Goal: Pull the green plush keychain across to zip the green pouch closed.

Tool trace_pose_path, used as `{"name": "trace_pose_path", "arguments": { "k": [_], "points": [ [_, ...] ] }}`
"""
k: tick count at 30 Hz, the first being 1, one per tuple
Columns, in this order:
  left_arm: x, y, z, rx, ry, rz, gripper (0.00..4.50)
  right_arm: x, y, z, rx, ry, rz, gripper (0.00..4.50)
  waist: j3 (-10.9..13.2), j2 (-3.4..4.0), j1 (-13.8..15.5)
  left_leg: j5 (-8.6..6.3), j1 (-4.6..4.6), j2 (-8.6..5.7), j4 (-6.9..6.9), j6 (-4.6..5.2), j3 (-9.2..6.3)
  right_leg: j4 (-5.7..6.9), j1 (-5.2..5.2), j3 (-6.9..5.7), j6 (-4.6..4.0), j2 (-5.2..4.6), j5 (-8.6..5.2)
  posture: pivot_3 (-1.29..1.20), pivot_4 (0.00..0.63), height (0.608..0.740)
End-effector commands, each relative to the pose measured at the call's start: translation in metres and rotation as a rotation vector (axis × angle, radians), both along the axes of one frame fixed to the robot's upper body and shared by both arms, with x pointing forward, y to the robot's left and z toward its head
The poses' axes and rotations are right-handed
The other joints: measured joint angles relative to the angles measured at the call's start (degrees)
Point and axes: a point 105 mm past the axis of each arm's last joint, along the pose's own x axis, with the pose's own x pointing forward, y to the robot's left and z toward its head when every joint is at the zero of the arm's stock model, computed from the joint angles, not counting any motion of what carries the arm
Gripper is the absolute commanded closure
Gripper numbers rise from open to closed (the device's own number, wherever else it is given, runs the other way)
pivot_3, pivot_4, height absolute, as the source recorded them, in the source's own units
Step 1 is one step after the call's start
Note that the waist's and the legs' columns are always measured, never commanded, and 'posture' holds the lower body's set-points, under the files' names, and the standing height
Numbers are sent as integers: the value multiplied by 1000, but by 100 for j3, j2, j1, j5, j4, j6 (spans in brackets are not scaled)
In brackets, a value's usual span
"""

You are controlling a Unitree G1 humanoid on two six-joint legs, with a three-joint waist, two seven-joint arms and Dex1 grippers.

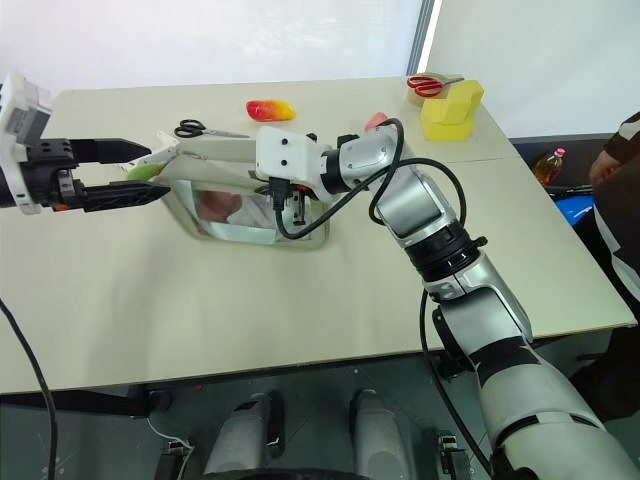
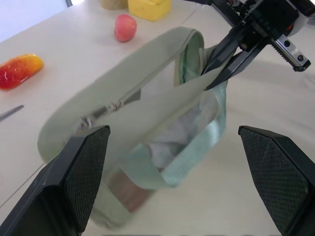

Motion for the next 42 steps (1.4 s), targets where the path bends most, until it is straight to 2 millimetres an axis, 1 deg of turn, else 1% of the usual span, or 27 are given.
{"name": "trace_pose_path", "arguments": {
  "k": [1, 3, 5, 7, 9, 12, 13, 14, 15, 16, 19, 21, 23, 25, 26, 27, 29, 31, 33, 34, 35, 37, 38, 39, 42],
  "points": [
    [-3, -3, 11, 6, -54, -17, 0, 1, 3, 9, 17, -77, 26, 4467, 0, 0, 1, 0, 0, 0, 0, 0, 0, 0, 0, 0, 0, 0, 0, 0, 150, 740],
    [-3, -3, 11, 6, -53, -17, 0, 9, -2, 7, 16, -89, 6, 4467, 0, 0, 0, 0, 0, 0, -1, 0, 0, 0, 0, 0, 0, 0, 0, 0, 150, 740],
    [-4, -3, 11, 6, -50, -17, 0, 12, -6, 7, 10, -88, -4, 4467, 0, 0, 7, 0, 1, 0, 0, 0, 0, 0, 1, 0, 0, 0, 0, 0, 150, 740],
    [-4, -3, 11, 7, -49, -18, 0, 10, -7, 6, 1, -67, 5, 4467, 0, 0, 8, 0, 1, 0, 2, 0, 0, 0, 3, 0, 0, 0, 0, 0, 150, 740],
    [-4, -3, 11, 6, -48, -18, 0, 4, -7, 1, -17, -34, 30, 4467, 0, 0, 9, 0, 2, 0, 4, 0, 0, 0, 5, 0, 0, 0, 0, 0, 150, 740],
    [-4, -3, 10, 10, -44, -19, 0, -7, -7, -2, -23, 35, 52, 3319, 0, -1, 12, 0, 2, 0, 4, 0, 0, 0, 6, 0, 0, 0, 0, 0, 150, 740],
    [-4, -2, 10, 10, -44, -19, 0, -10, -6, -1, -21, 44, 54, 2841, 0, 0, 12, 0, 2, 0, 4, 0, 0, 0, 6, 0, 0, 0, 0, 0, 150, 740],
    [-4, -2, 11, 11, -45, -17, 0, -12, -8, 3, -11, 52, 49, 2382, 0, 0, 10, 0, 2, 0, 4, 0, 0, 0, 6, 0, 0, 0, 0, 0, 150, 740],
    [-4, -1, 12, 12, -46, -15, 0, -15, -9, 9, 2, 60, 46, 1805, 0, 0, 10, 0, 2, 0, 4, 0, 0, 0, 5, 0, 0, 0, 0, 0, 150, 740],
    [-3, 1, 13, 10, -48, -6, 0, -16, -14, 17, 18, 64, 35, 1343, 0, 0, 10, 0, 2, 0, 3, 0, 0, 0, 5, 0, 0, 0, 0, 0, 150, 740],
    [-4, 8, 15, 16, -54, 22, 0, -16, -33, 33, 32, 45, -8, 1343, 0, 0, 26, 0, 2, 0, 4, 0, 0, 0, 4, 0, 0, -1, 0, 0, 150, 740],
    [-5, 23, 21, 9, -66, 82, 0, -14, -53, 39, 14, 0, -66, 1343, 0, 0, 31, -1, 1, 0, 4, -2, 0, -4, 5, 0, -1, -2, 0, 0, 150, 740],
    [-7, 40, 26, 7, -71, 141, 0, -16, -63, 40, 8, 3, -89, 1343, 0, 0, 22, -9, 1, 0, 2, -15, 0, -9, 4, 0, -1, -2, -1, 0, 150, 740],
    [-11, 62, 25, 30, -61, 219, 0, -20, -65, 31, 5, 32, -92, 1343, -1, 0, -24, -10, 1, 0, -4, -16, 0, -10, -1, 0, -2, -2, -1, 0, 150, 740],
    [-13, 71, 24, 37, -55, 244, 0, -22, -63, 26, 3, 45, -88, 1343, -1, 0, -37, -10, 5, 1, -11, -16, 3, -10, -4, 1, -2, -2, -1, 0, 150, 740],
    [-15, 80, 23, 35, -45, 276, 0, -24, -61, 17, -7, 63, -80, 1343, -1, 0, -40, -10, 8, 1, -20, -16, 3, -9, -7, 1, -2, -2, -1, 0, 150, 740],
    [-18, 91, 17, 29, -23, 307, 0, -27, -56, 5, -16, 107, -54, 1343, 0, 1, -27, -9, 8, 1, -35, -15, 3, -4, -19, 1, -3, 0, -1, 0, 150, 740],
    [-22, 95, 11, 28, 1, 315, 0, -26, -51, -1, -5, 124, -52, 1343, 0, 2, -18, -8, 0, 1, -36, -14, 3, 2, -33, 1, -4, 0, -1, 0, 150, 740],
    [-26, 96, 3, 27, 31, 315, 0, -21, -49, -6, -1, 130, -56, 1851, -2, -1, -17, -7, -3, 1, -34, -19, 6, 2, -39, 5, -5, 0, 0, 0, 150, 740],
    [-28, 95, 0, 22, 45, 314, 0, -19, -48, -8, -2, 133, -58, 2207, -1, -1, -10, -7, -3, 2, -31, -19, 6, 1, -36, 5, -5, 0, 0, 0, 150, 740],
    [-30, 93, -4, 29, 60, 304, 0, -18, -48, -10, -5, 134, -58, 2835, -2, -1, -8, -8, -5, 2, -31, -20, 10, -3, -36, 5, -5, -2, 0, 0, 150, 740],
    [-36, 83, -14, 35, 94, 268, 0, -17, -47, -12, 2, 145, -58, 3682, -2, -1, -5, -8, -6, 2, -31, -21, 12, -8, -36, 5, -6, -3, 0, 0, 150, 740],
    [-39, 77, -18, 35, 105, 248, 0, -17, -47, -12, 1, 146, -55, 4215, -2, -2, 1, -8, -6, 2, -32, -21, 15, -8, -35, 6, -6, -4, 0, 0, 150, 740],
    [-40, 71, -22, 31, 114, 231, 0, -17, -46, -13, 0, 150, -51, 4483, -2, -2, 9, -8, -6, 2, -33, -20, 16, -9, -35, 7, -5, -4, 0, 0, 150, 740],
    [-43, 53, -29, 23, 127, 182, 0, -17, -46, -13, -8, 143, -49, 4483, -3, -3, 5, -8, -5, 3, -33, -21, 16, -7, -34, 7, -5, -3, 0, 0, 150, 740]
  ]
}}
